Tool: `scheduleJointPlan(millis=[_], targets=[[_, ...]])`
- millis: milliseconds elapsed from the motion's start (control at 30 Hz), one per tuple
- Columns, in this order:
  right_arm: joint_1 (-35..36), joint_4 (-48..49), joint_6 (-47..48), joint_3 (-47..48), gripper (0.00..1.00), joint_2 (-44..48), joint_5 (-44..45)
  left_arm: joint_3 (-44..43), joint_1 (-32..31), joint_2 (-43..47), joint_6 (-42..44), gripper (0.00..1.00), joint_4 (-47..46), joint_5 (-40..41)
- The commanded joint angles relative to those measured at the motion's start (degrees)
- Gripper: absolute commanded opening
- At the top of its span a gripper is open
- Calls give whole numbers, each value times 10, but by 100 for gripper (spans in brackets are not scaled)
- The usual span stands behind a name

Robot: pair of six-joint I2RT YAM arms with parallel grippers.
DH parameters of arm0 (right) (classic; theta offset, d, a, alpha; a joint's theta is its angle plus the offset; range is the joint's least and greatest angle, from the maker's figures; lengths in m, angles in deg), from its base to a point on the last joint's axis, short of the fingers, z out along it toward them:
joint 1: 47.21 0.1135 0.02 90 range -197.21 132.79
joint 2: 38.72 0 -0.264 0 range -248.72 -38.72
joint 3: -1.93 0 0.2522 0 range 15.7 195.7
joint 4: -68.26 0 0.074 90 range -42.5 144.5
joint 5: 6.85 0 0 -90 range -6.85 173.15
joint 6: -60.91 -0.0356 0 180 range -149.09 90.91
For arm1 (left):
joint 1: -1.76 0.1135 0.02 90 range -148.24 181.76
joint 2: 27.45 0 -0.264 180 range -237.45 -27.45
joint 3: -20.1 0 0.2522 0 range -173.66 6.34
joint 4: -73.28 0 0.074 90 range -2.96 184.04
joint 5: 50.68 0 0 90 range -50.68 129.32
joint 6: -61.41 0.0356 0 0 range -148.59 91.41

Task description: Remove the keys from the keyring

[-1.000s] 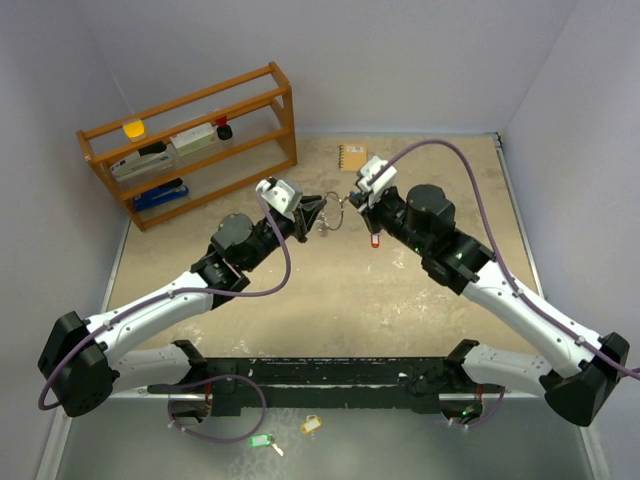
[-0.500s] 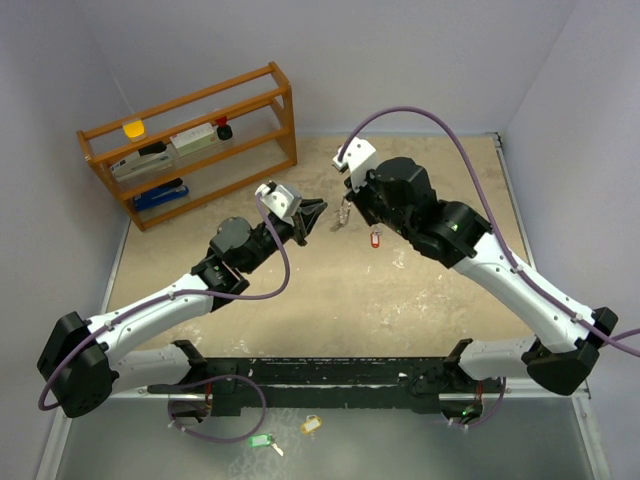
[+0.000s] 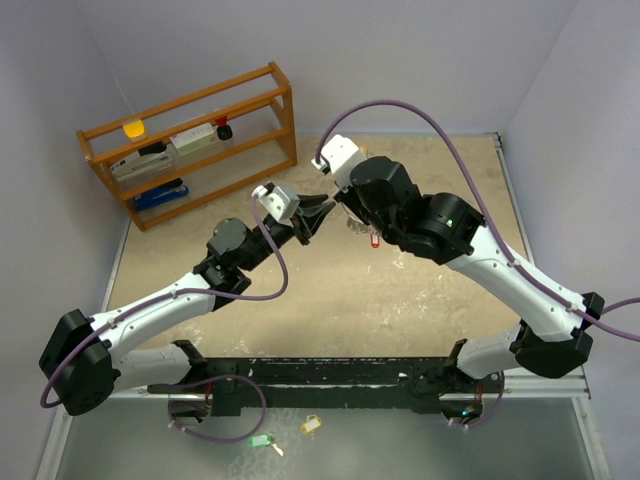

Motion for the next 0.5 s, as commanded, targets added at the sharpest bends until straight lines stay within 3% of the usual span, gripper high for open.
scheduleJointPlan(millis=[0,133,300,467], targets=[[18,-1,16,11,0,0,45,-4,-3,3,-21,22,-85,-35],[23,12,21,6,0,2,40,-8,-2,7,-13,22,-100,-62],[27,3,28,19,0,0,31,8,-2,-1,9,42,-142,-95],[33,-21,33,39,0,-10,56,26,-2,-6,5,46,-173,-83]])
